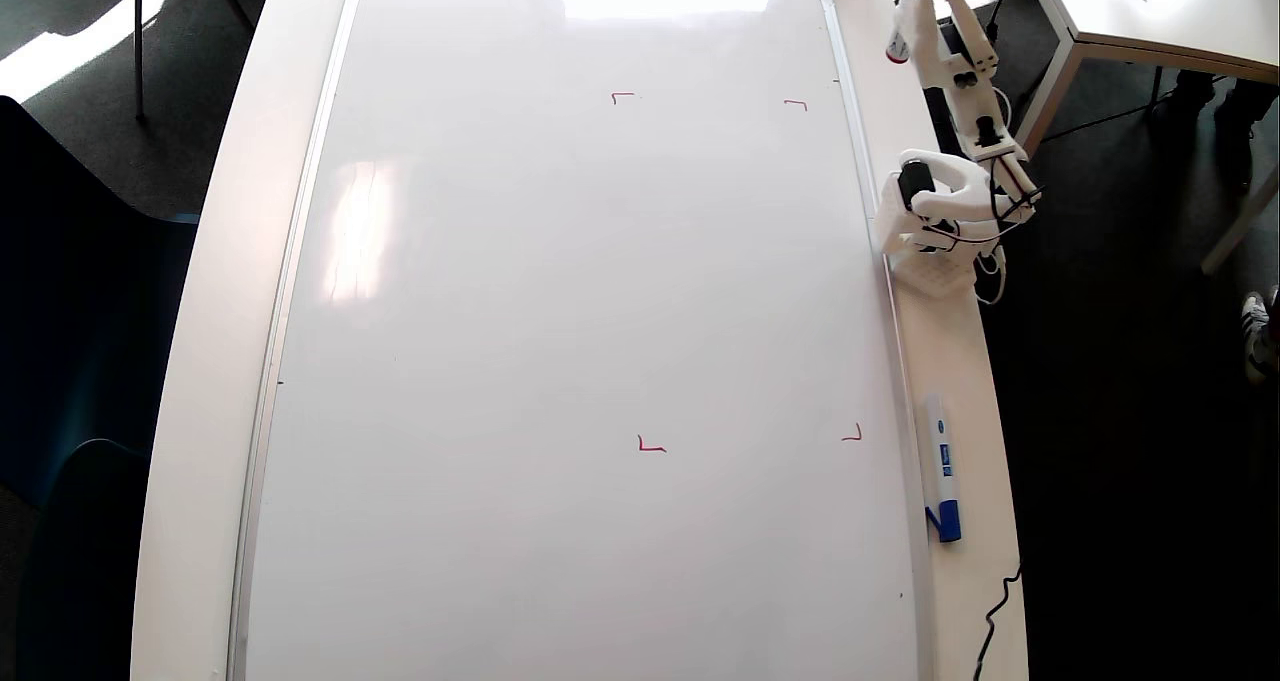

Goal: Draw on a whiteboard a robot head using a pen attached to the gripper

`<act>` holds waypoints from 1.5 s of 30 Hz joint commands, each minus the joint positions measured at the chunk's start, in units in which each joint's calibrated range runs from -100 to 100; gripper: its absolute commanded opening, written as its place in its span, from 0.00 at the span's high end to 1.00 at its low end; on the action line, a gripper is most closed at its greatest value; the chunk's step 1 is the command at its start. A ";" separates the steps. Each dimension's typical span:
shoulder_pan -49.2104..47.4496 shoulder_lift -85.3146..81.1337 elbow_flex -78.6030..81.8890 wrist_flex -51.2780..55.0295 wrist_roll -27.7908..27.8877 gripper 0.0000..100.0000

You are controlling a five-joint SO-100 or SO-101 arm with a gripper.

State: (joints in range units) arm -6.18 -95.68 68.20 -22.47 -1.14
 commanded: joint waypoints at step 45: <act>-0.41 49.52 -22.13 1.35 0.28 0.99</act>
State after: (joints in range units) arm -6.49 -46.29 47.46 -21.45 -1.08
